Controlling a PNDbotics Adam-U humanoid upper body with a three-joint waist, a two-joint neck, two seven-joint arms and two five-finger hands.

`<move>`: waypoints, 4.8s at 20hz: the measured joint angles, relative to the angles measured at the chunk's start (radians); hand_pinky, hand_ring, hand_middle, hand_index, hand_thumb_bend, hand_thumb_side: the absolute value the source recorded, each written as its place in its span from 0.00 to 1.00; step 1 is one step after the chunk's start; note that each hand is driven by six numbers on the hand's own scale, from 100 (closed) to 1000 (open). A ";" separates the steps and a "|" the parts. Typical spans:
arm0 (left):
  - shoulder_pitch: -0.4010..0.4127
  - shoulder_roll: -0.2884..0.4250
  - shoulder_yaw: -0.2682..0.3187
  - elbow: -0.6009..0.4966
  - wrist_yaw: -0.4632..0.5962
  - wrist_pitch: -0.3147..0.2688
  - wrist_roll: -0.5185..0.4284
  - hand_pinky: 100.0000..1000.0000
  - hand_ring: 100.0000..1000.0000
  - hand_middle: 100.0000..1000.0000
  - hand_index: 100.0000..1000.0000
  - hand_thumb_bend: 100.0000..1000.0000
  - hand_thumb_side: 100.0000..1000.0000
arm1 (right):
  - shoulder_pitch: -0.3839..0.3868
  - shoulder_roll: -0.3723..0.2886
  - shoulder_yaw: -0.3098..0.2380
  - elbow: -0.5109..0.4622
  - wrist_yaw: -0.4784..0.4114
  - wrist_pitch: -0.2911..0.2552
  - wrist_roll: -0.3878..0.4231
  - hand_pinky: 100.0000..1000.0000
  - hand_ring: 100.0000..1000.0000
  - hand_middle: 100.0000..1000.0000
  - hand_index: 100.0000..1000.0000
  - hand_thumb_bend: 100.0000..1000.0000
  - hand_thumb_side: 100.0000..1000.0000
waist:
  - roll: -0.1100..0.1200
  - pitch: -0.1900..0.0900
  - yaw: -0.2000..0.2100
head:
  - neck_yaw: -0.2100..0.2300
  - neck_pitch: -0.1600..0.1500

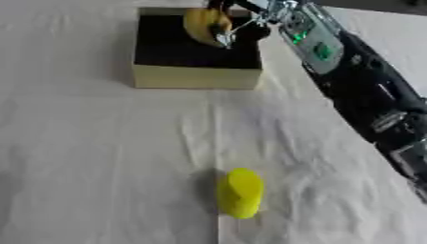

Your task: Pick up objects on the table and place them in the box.

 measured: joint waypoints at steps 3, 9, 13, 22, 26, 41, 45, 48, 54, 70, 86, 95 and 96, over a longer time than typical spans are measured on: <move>0.000 0.000 -0.002 0.000 0.002 0.001 -0.002 0.82 0.86 0.74 0.82 0.01 0.73 | -0.009 0.012 -0.014 0.028 0.082 0.016 -0.021 0.84 0.76 0.76 0.86 0.29 0.32 | 0.000 0.000 0.002 | 0.000 0.000; 0.001 -0.008 -0.005 0.000 0.008 0.004 -0.006 0.82 0.86 0.74 0.82 0.01 0.74 | -0.013 0.024 -0.030 0.048 0.194 0.029 -0.061 0.84 0.77 0.79 0.89 0.31 0.35 | -0.003 0.000 0.003 | 0.002 0.000; 0.002 -0.008 -0.005 0.000 0.010 0.007 -0.009 0.82 0.86 0.74 0.82 0.01 0.74 | -0.012 0.019 -0.030 -0.002 0.172 0.030 -0.082 0.84 0.76 0.79 0.88 0.27 0.30 | -0.003 0.000 -0.002 | 0.008 0.002; 0.009 -0.008 -0.004 0.000 0.009 0.006 -0.004 0.82 0.86 0.74 0.82 0.01 0.73 | 0.064 -0.158 0.027 -0.457 -0.051 0.096 -0.057 0.83 0.76 0.78 0.87 0.30 0.22 | -0.005 -0.001 -0.030 | 0.049 0.013; 0.009 -0.008 -0.001 0.000 0.009 0.005 -0.002 0.82 0.86 0.74 0.82 0.01 0.72 | 0.133 -0.246 0.096 -0.567 -0.114 0.067 -0.083 0.83 0.77 0.78 0.88 0.31 0.28 | 0.002 -0.008 -0.039 | 0.065 0.018; 0.020 -0.007 0.001 0.000 0.002 0.008 0.003 0.82 0.87 0.74 0.82 0.01 0.73 | 0.474 -0.471 0.200 -0.915 -0.274 -0.137 0.074 0.85 0.77 0.79 0.89 0.25 0.37 | 0.029 -0.019 -0.082 | 0.100 0.047; 0.024 -0.007 0.001 0.000 0.003 0.011 -0.001 0.82 0.87 0.74 0.82 0.00 0.74 | 0.532 -0.482 0.191 -0.966 -0.265 -0.183 0.134 0.85 0.77 0.80 0.89 0.26 0.38 | 0.029 -0.027 -0.080 | 0.098 0.056; 0.029 -0.007 0.001 0.000 0.006 0.014 -0.004 0.82 0.87 0.74 0.82 0.00 0.74 | 0.551 -0.482 0.199 -0.972 -0.261 -0.202 0.179 0.86 0.77 0.80 0.88 0.25 0.38 | 0.029 -0.032 -0.080 | 0.098 0.066; 0.038 -0.007 -0.006 0.000 0.015 0.020 -0.013 0.82 0.87 0.74 0.82 0.00 0.74 | 0.559 -0.460 0.222 -0.974 -0.279 -0.213 0.259 0.87 0.78 0.81 0.89 0.26 0.35 | 0.032 -0.050 -0.080 | 0.098 0.085; 0.045 -0.016 -0.011 0.000 0.028 0.027 -0.026 0.83 0.87 0.74 0.82 0.00 0.74 | 0.559 -0.386 0.241 -0.977 -0.212 -0.123 0.287 0.87 0.78 0.82 0.90 0.30 0.28 | 0.032 -0.044 -0.070 | 0.082 0.091; 0.044 -0.023 -0.011 0.000 0.031 0.026 -0.030 0.83 0.88 0.74 0.82 0.00 0.74 | 0.572 -0.337 0.255 -0.970 -0.157 -0.028 0.308 0.86 0.77 0.80 0.88 0.28 0.27 | 0.035 -0.026 -0.053 | 0.072 0.074; 0.044 -0.026 -0.011 0.000 0.033 0.029 -0.037 0.83 0.88 0.75 0.82 0.00 0.74 | 0.571 -0.304 0.269 -0.918 -0.138 -0.013 0.275 0.83 0.69 0.61 0.70 0.13 0.10 | 0.037 -0.021 -0.050 | 0.072 0.073; 0.044 -0.026 -0.012 0.000 0.033 0.029 -0.037 0.83 0.88 0.75 0.82 0.00 0.74 | 0.571 -0.301 0.269 -0.916 -0.138 -0.008 0.266 0.83 0.68 0.59 0.68 0.11 0.08 | 0.037 -0.020 -0.050 | 0.072 0.073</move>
